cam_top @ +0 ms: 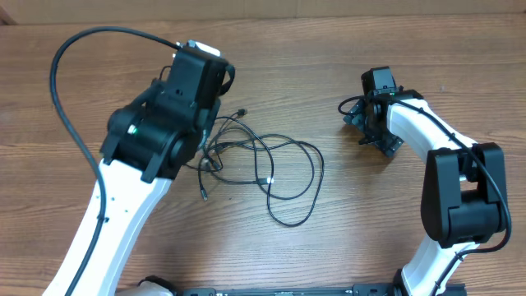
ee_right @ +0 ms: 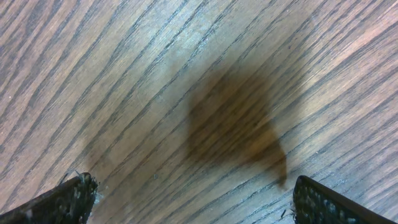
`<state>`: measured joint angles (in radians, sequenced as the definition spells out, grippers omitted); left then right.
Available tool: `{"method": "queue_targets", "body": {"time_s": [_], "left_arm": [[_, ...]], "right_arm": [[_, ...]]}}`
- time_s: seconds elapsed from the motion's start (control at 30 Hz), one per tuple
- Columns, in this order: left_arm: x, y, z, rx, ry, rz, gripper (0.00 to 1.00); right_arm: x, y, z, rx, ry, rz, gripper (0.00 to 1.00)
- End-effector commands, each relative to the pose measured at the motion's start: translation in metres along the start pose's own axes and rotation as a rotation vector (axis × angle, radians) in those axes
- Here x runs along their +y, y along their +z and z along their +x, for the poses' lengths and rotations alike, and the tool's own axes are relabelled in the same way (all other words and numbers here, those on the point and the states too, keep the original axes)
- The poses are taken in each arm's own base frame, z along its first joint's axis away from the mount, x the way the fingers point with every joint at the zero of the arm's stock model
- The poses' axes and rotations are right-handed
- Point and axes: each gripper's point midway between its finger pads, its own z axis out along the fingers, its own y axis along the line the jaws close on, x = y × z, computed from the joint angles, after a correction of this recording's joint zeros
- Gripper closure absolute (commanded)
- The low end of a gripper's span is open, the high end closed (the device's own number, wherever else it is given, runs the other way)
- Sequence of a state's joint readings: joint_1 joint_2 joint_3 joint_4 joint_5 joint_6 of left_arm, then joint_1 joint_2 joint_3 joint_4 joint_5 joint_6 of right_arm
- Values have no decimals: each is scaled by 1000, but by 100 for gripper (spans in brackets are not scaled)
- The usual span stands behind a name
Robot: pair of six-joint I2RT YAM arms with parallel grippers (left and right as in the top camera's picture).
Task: Untangle cables
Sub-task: 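Swing the left gripper with the cable down to the table's left side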
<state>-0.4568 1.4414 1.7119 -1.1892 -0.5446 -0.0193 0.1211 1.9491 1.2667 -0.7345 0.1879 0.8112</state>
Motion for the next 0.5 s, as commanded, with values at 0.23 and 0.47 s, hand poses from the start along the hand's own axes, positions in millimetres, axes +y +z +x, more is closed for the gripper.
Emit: {"method": "queue_targets", "body": {"time_s": [0.23, 0.47], "left_arm": [[138, 39, -65, -247, -375, -408, 96], [190, 75, -40, -192, -459, -397, 96]], "right_arm": [[-1, -3, -2, -11, 6, -1, 0], [-1, -3, -2, -11, 6, -1, 0]]}}
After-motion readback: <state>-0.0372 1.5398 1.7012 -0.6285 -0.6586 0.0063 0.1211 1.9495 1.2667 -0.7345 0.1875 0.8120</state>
